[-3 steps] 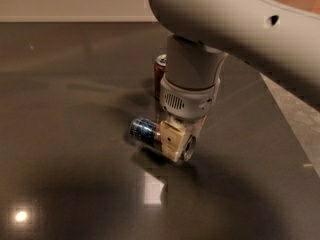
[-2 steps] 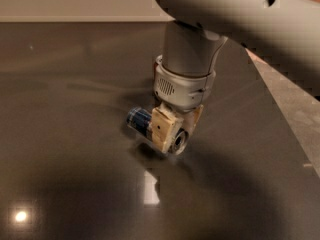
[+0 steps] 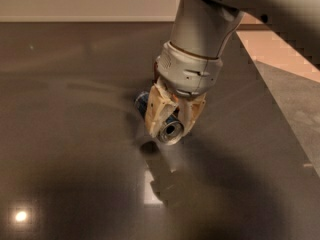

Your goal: Place redbull can upright

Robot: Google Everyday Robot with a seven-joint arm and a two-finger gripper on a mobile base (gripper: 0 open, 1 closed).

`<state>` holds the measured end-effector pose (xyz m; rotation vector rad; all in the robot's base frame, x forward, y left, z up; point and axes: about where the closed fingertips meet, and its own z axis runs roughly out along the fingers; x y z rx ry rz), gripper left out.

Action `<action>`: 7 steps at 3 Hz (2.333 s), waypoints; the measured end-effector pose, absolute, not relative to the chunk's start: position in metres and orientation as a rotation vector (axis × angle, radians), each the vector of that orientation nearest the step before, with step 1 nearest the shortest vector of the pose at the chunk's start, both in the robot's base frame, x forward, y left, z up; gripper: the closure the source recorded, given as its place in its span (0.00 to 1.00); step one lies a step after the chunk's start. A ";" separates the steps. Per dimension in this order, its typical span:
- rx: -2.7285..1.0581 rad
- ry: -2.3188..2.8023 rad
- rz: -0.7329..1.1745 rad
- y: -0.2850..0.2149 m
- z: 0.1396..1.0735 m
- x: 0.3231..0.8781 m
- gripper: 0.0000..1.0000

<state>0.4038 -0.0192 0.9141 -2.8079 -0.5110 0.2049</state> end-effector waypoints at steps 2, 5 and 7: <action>-2.737 -0.091 0.246 -0.006 0.935 0.399 1.00; -2.686 0.043 0.163 0.008 0.945 0.403 1.00; -2.546 0.474 0.026 0.010 0.969 0.392 1.00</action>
Offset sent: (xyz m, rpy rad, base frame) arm -0.0426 -0.0133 0.0258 0.0040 0.2666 -0.3771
